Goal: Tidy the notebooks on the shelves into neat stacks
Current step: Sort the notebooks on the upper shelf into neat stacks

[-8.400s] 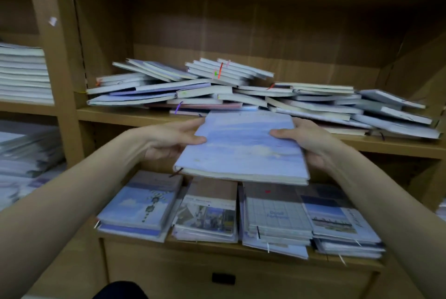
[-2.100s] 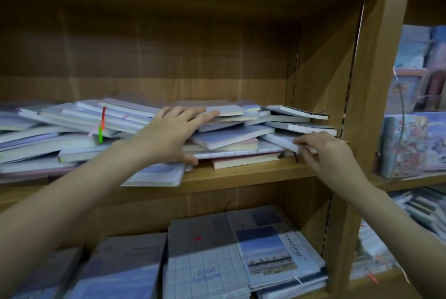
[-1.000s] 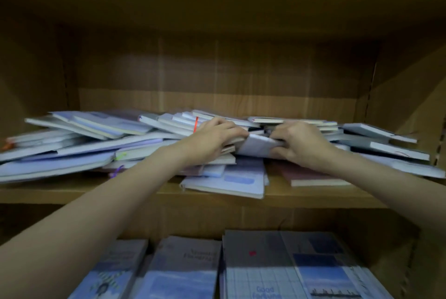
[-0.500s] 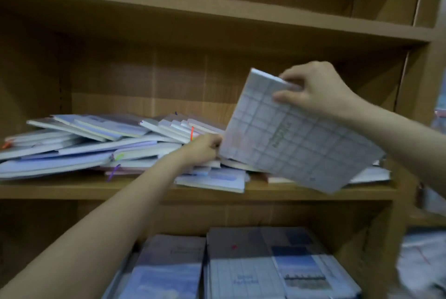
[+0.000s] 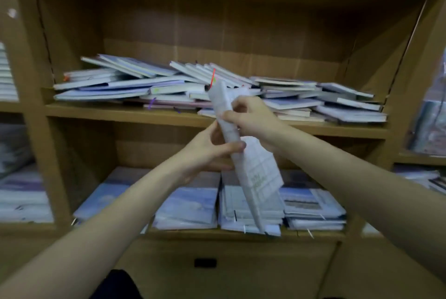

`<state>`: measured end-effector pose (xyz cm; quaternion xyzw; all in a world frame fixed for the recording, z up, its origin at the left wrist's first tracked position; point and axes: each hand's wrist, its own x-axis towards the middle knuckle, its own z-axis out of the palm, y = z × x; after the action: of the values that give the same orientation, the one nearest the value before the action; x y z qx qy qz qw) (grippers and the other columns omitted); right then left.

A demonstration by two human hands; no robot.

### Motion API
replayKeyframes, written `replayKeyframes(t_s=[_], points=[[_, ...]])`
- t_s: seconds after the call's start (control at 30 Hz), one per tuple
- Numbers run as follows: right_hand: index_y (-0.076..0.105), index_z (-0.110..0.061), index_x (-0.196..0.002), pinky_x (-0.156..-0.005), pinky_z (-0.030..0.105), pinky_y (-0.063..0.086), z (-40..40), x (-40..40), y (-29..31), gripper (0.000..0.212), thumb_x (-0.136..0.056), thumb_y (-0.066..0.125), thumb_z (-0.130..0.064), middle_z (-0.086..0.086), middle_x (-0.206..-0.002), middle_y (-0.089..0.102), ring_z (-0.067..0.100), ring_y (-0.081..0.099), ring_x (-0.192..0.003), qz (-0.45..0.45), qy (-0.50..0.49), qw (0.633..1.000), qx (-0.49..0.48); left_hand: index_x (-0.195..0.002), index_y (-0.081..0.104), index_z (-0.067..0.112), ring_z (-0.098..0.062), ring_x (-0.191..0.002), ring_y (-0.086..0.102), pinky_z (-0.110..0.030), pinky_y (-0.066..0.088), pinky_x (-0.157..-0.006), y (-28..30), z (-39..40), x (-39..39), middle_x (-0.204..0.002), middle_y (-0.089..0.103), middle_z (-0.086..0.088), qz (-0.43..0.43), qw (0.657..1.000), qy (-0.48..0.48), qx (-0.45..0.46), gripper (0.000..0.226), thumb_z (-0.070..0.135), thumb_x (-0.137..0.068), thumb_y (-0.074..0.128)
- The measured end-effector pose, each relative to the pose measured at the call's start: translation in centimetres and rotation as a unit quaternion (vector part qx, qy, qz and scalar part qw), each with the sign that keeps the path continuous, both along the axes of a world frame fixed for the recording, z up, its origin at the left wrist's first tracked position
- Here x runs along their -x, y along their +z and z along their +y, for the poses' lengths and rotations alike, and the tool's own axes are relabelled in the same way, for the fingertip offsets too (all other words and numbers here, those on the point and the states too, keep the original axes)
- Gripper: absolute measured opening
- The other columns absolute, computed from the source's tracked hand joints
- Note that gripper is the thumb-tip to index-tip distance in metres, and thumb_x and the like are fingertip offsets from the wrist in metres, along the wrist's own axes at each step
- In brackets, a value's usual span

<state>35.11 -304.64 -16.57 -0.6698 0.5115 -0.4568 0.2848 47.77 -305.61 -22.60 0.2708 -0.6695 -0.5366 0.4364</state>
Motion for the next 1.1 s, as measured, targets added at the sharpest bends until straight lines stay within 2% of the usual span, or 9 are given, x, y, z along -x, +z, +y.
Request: replayKeyframes(t_s=[0.1,0.23,0.33,0.4,0.47,0.6,0.77,0.93,1.1], points=[[0.063,-0.008,-0.103,-0.087,0.027,0.049,1.6,0.6,-3.4,0.017,-0.093,0.056,-0.019,0.005,-0.107,0.062,0.012,0.057,-0.103,-0.057,0.11,0.988,-0.091,-0.103,0.059,0.021,-0.01,-0.08,0.064,-0.025,0.053,-0.062,-2.3,0.0,-1.7,-0.093,0.068,0.002,0.01,0.993,0.118,0.023,0.037,-0.01,-0.084,0.053],[0.048,-0.023,-0.132,-0.087,0.018,0.036,2.2,4.8,-10.5,0.048,-0.087,0.063,-0.031,-0.006,-0.128,0.043,0.013,0.042,-0.125,0.134,-0.014,0.987,-0.086,-0.112,0.056,0.025,-0.017,-0.088,0.067,-0.03,0.057,-0.062,-5.8,0.9,-5.7,-0.104,0.07,0.002,0.023,0.989,0.113,-0.093,0.037,-0.002,-0.087,0.054],[0.033,-0.032,-0.14,-0.103,0.033,0.034,3.2,5.1,-16.1,0.078,-0.074,0.074,-0.037,-0.005,-0.14,0.037,0.016,0.038,-0.128,-0.055,0.036,0.948,-0.311,-0.114,0.058,0.012,-0.028,-0.091,0.067,-0.039,0.057,-0.073,-8.9,-0.1,-6.8,-0.107,0.069,-0.013,0.044,0.971,0.119,-0.2,0.03,0.0,-0.088,0.054],[0.039,-0.03,-0.13,-0.101,0.042,0.042,2.9,4.5,-18.3,0.069,-0.072,0.076,-0.029,0.001,-0.129,0.054,0.022,0.053,-0.116,-0.162,0.073,0.903,-0.392,-0.116,0.058,0.009,-0.031,-0.092,0.066,-0.043,0.055,-0.077,-10.0,-1.4,-6.7,-0.106,0.069,-0.016,0.028,0.959,0.133,-0.247,0.027,0.004,-0.089,0.055],[0.046,-0.031,-0.113,-0.086,0.037,0.052,2.0,4.2,-18.9,0.047,-0.078,0.071,-0.011,0.004,-0.114,0.065,0.02,0.063,-0.103,-0.204,0.088,0.892,-0.394,-0.116,0.057,0.009,-0.033,-0.097,0.065,-0.044,0.053,-0.08,-10.4,-2.9,-6.9,-0.11,0.067,-0.017,0.029,0.951,0.152,-0.269,0.026,0.005,-0.091,0.055],[0.048,-0.024,-0.11,-0.081,0.034,0.055,0.1,4.9,-19.1,0.046,-0.078,0.067,0.003,0.009,-0.11,0.068,0.024,0.065,-0.102,-0.261,0.074,0.888,-0.372,-0.123,0.052,0.003,-0.034,-0.094,0.063,-0.043,0.052,-0.07,-11.6,-6.1,-7.8,-0.116,0.062,-0.022,0.042,0.928,0.2,-0.312,0.03,0.003,-0.093,0.049],[0.04,-0.02,-0.131,-0.089,0.03,0.048,-1.4,4.0,-21.7,0.063,-0.078,0.074,-0.018,0.001,-0.116,0.059,0.016,0.059,-0.103,-0.135,0.048,0.912,-0.385,-0.122,0.052,-0.001,-0.037,-0.104,0.059,-0.046,0.051,-0.08,-12.3,-8.6,-7.1,-0.119,0.06,-0.024,0.081,0.914,0.194,-0.347,0.03,0.001,-0.092,0.048],[0.054,-0.01,-0.122,-0.078,0.033,0.056,-2.8,3.1,-22.4,0.047,-0.076,0.065,-0.008,0.012,-0.114,0.067,0.025,0.065,-0.102,-0.353,0.113,0.836,-0.406,-0.12,0.051,0.001,-0.032,-0.088,0.062,-0.043,0.049,-0.068,-12.2,-10.0,-7.9,-0.116,0.06,-0.023,0.079,0.904,0.176,-0.382,0.028,0.014,-0.096,0.047],[0.055,-0.008,-0.12,-0.068,0.028,0.058,-4.9,2.2,-22.8,0.038,-0.084,0.061,0.003,0.011,-0.104,0.071,0.026,0.069,-0.092,-0.278,-0.005,0.906,-0.319,-0.115,0.057,0.004,-0.022,-0.079,0.068,-0.036,0.056,-0.071,-14.4,-9.9,-8.5,-0.097,0.068,-0.013,-0.039,0.923,0.129,-0.359,0.024,0.003,-0.092,0.048]])
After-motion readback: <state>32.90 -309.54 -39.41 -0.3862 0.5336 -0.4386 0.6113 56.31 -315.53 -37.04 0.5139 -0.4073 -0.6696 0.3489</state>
